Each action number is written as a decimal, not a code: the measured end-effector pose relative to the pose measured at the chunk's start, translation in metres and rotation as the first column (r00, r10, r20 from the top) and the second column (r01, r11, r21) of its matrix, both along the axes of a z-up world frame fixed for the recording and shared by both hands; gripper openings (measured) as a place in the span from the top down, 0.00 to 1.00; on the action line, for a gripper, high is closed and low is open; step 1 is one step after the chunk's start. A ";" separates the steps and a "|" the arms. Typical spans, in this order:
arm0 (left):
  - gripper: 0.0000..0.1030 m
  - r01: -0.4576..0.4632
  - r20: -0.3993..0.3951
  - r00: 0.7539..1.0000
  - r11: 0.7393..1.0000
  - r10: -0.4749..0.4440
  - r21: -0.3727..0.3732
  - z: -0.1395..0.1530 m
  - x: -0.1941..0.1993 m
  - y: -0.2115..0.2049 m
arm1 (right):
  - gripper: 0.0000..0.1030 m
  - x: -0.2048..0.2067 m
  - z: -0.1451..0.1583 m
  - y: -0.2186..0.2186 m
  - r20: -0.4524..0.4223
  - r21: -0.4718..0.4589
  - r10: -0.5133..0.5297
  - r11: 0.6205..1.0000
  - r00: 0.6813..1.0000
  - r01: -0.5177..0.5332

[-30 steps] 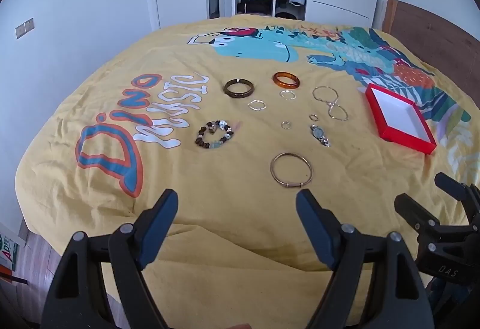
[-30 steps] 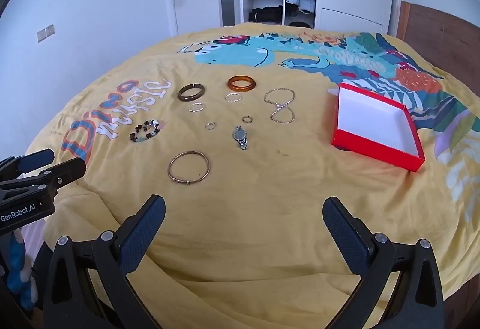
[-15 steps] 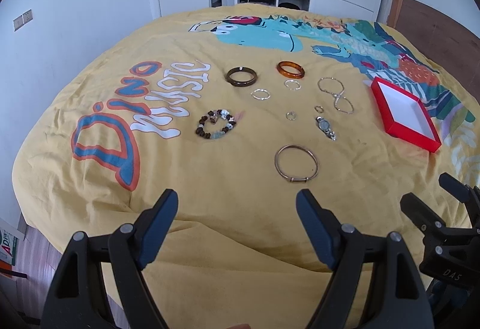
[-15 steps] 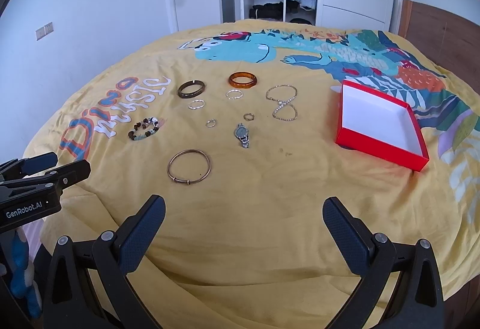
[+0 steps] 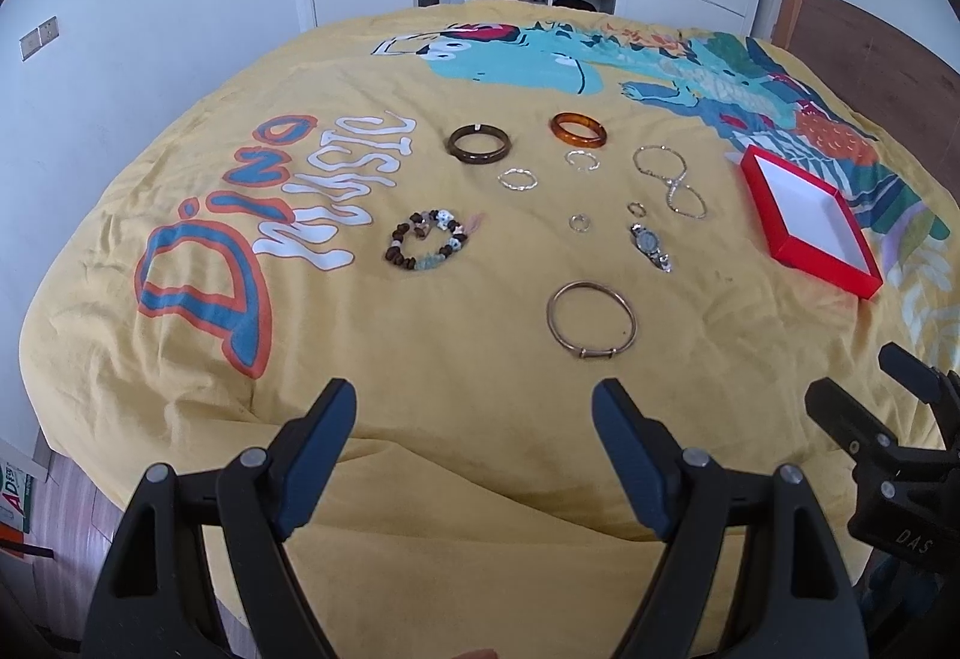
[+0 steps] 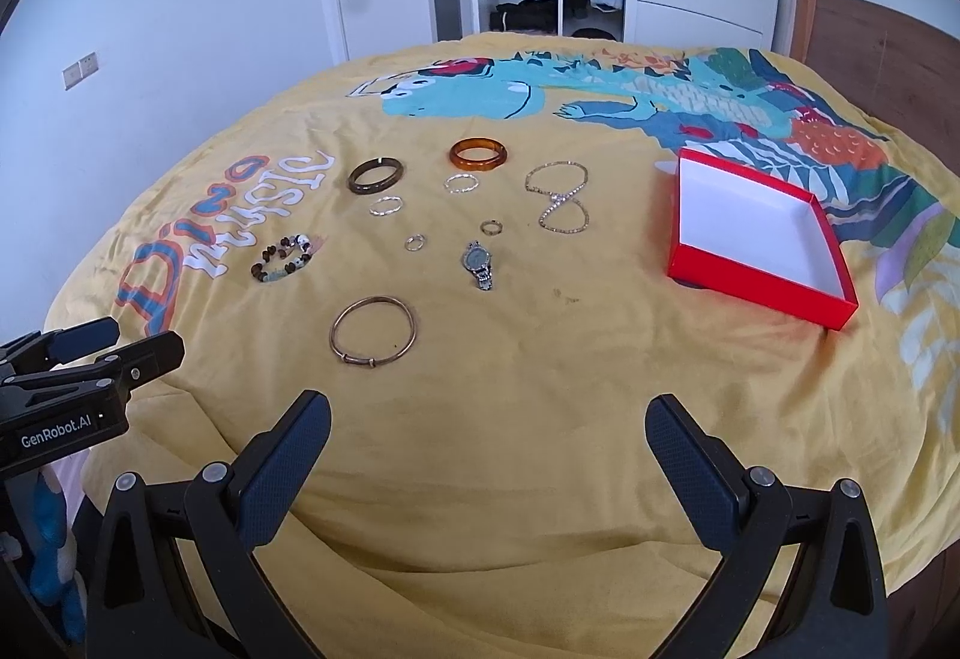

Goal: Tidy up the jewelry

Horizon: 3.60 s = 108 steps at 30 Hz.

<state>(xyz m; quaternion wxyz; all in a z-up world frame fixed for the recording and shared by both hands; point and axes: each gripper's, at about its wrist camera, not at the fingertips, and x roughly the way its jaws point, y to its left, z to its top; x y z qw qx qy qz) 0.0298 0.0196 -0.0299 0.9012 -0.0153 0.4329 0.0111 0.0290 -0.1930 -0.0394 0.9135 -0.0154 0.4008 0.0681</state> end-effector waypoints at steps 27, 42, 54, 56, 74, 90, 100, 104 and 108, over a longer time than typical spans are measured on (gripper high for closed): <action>0.22 0.059 -0.114 0.992 0.997 -0.063 -0.040 -0.028 0.033 -0.005 | 0.00 0.025 -0.023 0.006 -0.063 0.015 0.035 0.999 0.997 -0.034; 0.22 0.048 -0.137 0.990 0.999 -0.046 0.010 -0.039 0.046 -0.006 | 0.00 0.043 -0.027 0.015 -0.063 0.034 0.052 0.998 0.997 -0.050; 0.22 -0.020 -0.197 0.980 0.999 0.014 -0.026 -0.049 0.067 0.020 | 0.07 0.060 -0.036 0.017 -0.099 0.081 0.074 0.995 0.992 -0.067; 0.22 -0.043 -0.206 0.978 0.998 0.032 -0.049 -0.051 0.073 0.030 | 0.12 0.065 -0.039 0.019 -0.110 0.092 0.086 0.993 0.990 -0.076; 0.23 -0.271 -0.240 0.940 0.958 0.241 -0.100 -0.067 0.152 0.087 | 0.64 0.126 -0.077 0.047 -0.227 0.229 0.248 0.954 0.942 -0.196; 0.33 -0.295 -0.255 0.921 0.955 0.295 0.038 -0.110 0.204 0.081 | 0.75 0.152 -0.115 0.062 -0.296 0.188 0.322 0.943 0.899 -0.275; 0.91 -0.229 -0.183 0.950 0.963 0.252 0.139 -0.094 0.201 0.060 | 0.95 0.151 -0.108 0.064 -0.257 0.132 0.310 0.949 0.915 -0.285; 0.92 -0.230 -0.159 0.955 0.964 0.249 0.132 -0.080 0.193 0.062 | 0.96 0.140 -0.090 0.063 -0.218 0.114 0.312 0.949 0.925 -0.293; 0.93 -0.227 -0.123 0.963 0.966 0.242 0.123 -0.059 0.182 0.059 | 0.96 0.127 -0.069 0.062 -0.171 0.095 0.312 0.949 0.935 -0.299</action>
